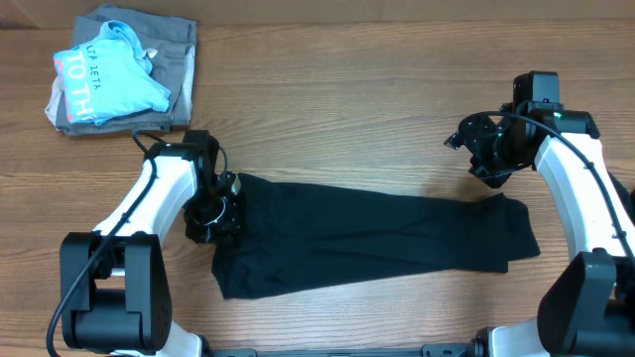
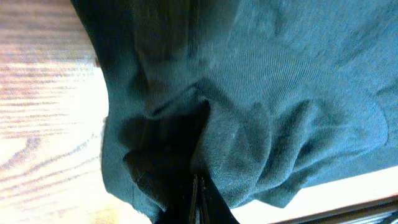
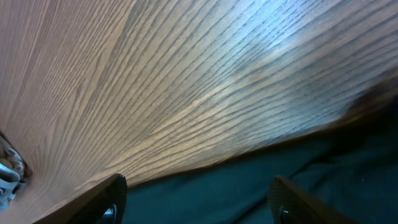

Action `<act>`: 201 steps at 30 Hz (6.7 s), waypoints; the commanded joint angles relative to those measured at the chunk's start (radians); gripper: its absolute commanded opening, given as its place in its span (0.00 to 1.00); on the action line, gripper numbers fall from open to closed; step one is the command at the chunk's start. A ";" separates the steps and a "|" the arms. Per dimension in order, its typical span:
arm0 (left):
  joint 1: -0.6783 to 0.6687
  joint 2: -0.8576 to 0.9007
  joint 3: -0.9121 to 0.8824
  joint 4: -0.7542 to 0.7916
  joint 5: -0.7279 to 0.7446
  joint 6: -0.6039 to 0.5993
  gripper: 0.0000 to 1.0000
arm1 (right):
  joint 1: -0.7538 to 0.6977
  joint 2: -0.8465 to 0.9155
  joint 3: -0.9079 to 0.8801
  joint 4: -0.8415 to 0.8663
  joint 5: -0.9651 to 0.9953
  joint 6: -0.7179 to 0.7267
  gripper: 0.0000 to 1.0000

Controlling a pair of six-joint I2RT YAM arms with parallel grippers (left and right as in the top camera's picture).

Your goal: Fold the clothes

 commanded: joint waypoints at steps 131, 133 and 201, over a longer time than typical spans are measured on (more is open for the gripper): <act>0.090 0.009 -0.150 0.086 0.066 -0.381 0.05 | 0.000 -0.018 -0.008 0.005 -0.001 -0.042 0.78; 0.090 0.009 -0.145 0.058 0.079 -0.380 0.04 | 0.000 -0.018 -0.008 0.005 -0.001 -0.042 0.78; -0.154 0.009 0.139 -0.043 0.032 -0.193 0.04 | 0.001 -0.018 -0.163 -0.185 0.070 0.036 0.04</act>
